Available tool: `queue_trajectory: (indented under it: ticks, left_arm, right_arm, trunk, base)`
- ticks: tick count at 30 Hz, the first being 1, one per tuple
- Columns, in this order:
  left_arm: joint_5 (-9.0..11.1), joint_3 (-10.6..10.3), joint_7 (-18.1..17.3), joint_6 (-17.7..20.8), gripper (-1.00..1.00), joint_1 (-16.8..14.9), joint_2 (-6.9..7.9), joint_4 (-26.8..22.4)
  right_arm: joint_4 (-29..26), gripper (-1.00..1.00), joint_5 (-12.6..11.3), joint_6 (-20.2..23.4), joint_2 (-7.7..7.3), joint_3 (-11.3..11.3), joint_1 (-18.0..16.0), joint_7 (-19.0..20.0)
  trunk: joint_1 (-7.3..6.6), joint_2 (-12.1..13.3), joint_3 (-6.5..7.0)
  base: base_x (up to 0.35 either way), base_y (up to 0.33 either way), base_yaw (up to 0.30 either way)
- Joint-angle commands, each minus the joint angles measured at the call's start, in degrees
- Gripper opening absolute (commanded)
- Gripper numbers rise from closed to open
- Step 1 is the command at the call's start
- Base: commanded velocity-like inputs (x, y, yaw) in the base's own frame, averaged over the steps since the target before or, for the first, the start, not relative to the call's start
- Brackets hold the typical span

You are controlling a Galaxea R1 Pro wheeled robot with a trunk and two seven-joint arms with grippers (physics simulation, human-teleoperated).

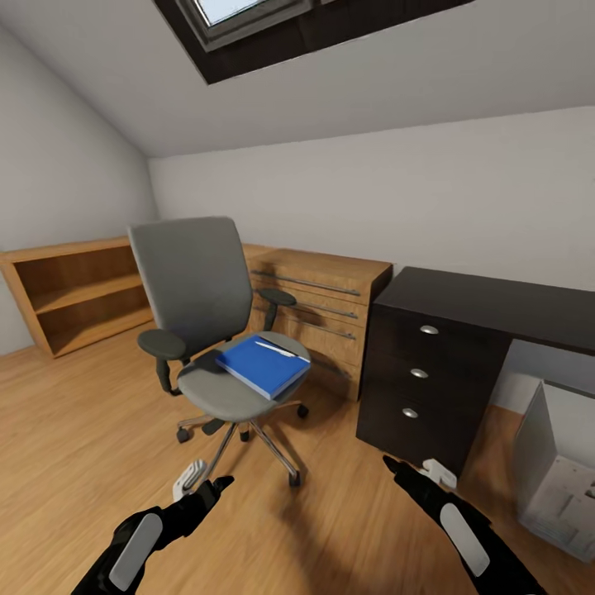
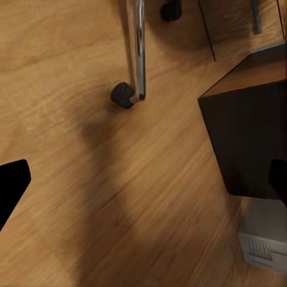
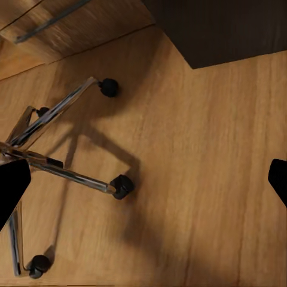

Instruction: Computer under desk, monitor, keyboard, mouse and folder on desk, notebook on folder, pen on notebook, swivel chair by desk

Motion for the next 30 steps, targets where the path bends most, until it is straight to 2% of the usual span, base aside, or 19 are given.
queue_trajectory:
  ticks: [1,11,15,22,30]
  left_arm:
    - [0.1,0.1,0.0,0.5,1.00,0.0,-0.06,0.0]
    - [0.5,0.1,0.1,0.4,1.00,0.0,-0.15,0.2]
    - [0.5,0.1,0.2,0.2,1.00,0.0,-0.22,0.5]
    - [0.2,0.1,0.2,0.0,1.00,0.0,-1.08,0.7]
    - [0.2,0.1,0.2,0.0,1.00,0.0,-1.24,1.0]
  right_arm:
    - [-3.2,1.00,0.1,2.1,-0.42,0.1,1.3,-0.1]
    - [-4.6,1.00,0.5,3.0,-0.58,0.1,1.9,-0.1]
    - [-4.7,1.00,0.5,3.1,-0.59,0.0,1.9,-0.2]
    - [-4.7,1.00,0.5,3.0,-0.58,0.0,1.9,-0.2]
    - [-4.7,1.00,0.5,3.0,-0.55,0.0,1.9,-0.2]
  trunk:
    - [-0.04,0.0,0.17]
    - [-2.04,3.6,2.01]
    - [-2.92,5.2,2.73]
    - [-4.45,8.0,3.98]
    - [-6.21,11.2,5.42]
  base:
    - [0.000,0.000,0.000]
    - [0.000,0.000,-0.010]
    - [0.000,0.000,-0.148]
    - [0.000,0.000,-0.108]
    - [0.000,0.000,-0.022]
